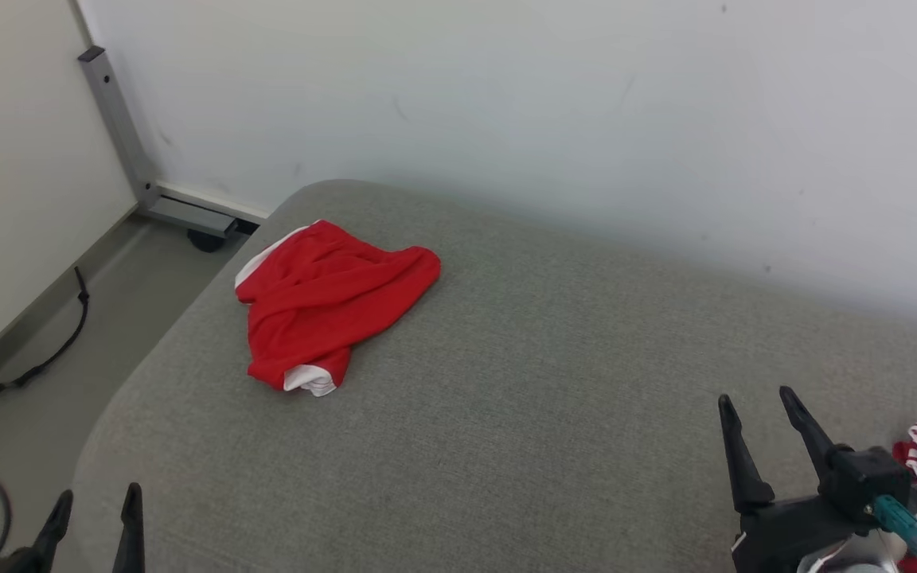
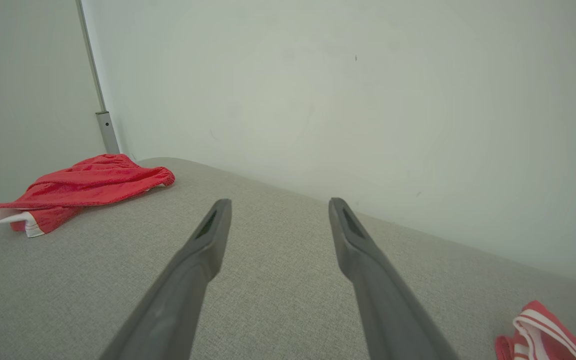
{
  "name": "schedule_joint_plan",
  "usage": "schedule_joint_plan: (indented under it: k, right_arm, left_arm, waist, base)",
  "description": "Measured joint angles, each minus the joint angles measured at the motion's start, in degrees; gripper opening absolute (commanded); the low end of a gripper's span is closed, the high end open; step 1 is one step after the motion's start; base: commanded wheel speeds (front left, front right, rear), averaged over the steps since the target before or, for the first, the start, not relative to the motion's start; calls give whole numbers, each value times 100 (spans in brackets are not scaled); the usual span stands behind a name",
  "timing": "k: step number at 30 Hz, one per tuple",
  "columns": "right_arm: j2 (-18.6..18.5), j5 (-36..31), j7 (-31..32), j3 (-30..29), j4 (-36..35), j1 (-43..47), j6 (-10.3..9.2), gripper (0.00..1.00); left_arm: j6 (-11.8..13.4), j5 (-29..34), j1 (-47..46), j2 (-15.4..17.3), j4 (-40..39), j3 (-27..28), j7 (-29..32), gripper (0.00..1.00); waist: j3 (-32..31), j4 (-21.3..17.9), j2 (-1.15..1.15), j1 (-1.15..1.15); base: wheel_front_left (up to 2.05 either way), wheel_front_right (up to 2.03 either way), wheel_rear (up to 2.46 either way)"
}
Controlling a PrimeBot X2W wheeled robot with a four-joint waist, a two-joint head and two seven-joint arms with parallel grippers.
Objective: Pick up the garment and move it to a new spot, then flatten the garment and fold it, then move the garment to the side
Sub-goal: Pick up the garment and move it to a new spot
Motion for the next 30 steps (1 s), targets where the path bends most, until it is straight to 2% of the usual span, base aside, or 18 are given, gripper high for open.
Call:
schedule_joint_plan:
  k: [6, 12, 16, 22, 23, 30]
  right_arm:
    - [5, -55, 48, 94, 171, -241, 71, 100]
    - [8, -56, 48, 105, 316, -237, 91, 100]
    - [7, -56, 48, 99, 345, -209, 91, 100]
    - [-38, -91, 70, 93, 277, -158, 90, 100]
    - [-40, -116, 94, 97, 256, -137, 90, 100]
    - [-141, -335, 310, 238, 5, -128, 75, 100]
  left_arm:
    - [42, -24, 3, -43, 3, 59, 0, 100]
    - [12, -122, -27, -43, 56, 73, 9, 100]
    - [-308, -346, -360, -18, 214, -20, 144, 100]
    - [-1416, -644, -2073, 368, 809, -483, 673, 100]
    - [-1500, -681, -2387, 406, 970, -539, 803, 100]
    - [-1446, -1163, -4112, 620, 2203, -678, 1490, 100]
  waist:
    - [80, 248, 0, 0]
    - [108, 287, 0, 0]
    - [109, 269, 0, 0]
    - [184, 226, 0, 0]
    - [210, 215, 0, 0]
    - [487, 63, 0, 0]
  base:
    - [0, 0, 0]
    - [0, 0, 0]
    - [0, 0, 0]
    - [0, 0, 0]
    - [0, 0, 0]
    - [0, 0, 0]
